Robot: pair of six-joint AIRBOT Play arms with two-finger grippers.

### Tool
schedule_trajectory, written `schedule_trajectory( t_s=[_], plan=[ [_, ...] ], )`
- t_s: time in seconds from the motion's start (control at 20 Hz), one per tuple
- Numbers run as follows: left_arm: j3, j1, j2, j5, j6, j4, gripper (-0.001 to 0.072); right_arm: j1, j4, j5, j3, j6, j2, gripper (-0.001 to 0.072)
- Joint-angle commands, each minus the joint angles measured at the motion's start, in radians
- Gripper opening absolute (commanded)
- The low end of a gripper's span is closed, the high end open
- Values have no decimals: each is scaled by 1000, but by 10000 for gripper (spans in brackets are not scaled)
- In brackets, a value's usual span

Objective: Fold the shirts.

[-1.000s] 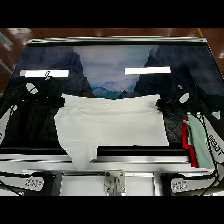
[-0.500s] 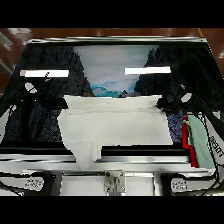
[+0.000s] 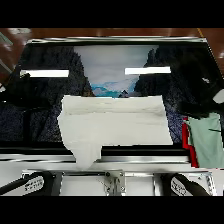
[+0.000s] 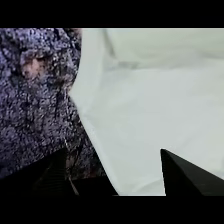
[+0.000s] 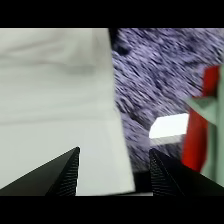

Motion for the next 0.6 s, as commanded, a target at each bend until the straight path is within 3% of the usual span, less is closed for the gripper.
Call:
schedule_trajectory(
  t_s=[0.0, 0.25, 0.4, 0.55],
  plan=[
    [-161, 82, 191, -32, 38, -5, 709, -112, -140, 196, 0, -74, 124, 570],
    [-596, 227, 394, 34, 74, -82, 709, -217, 80, 174, -31, -87, 140, 568],
    [-700, 246, 408, 51, 114, -181, 709, -214, 132, 143, -79, -108, 140, 567],
    [-720, 246, 396, 63, 111, -177, 709, -215, 139, 80, -151, -107, 140, 567]
  ],
)
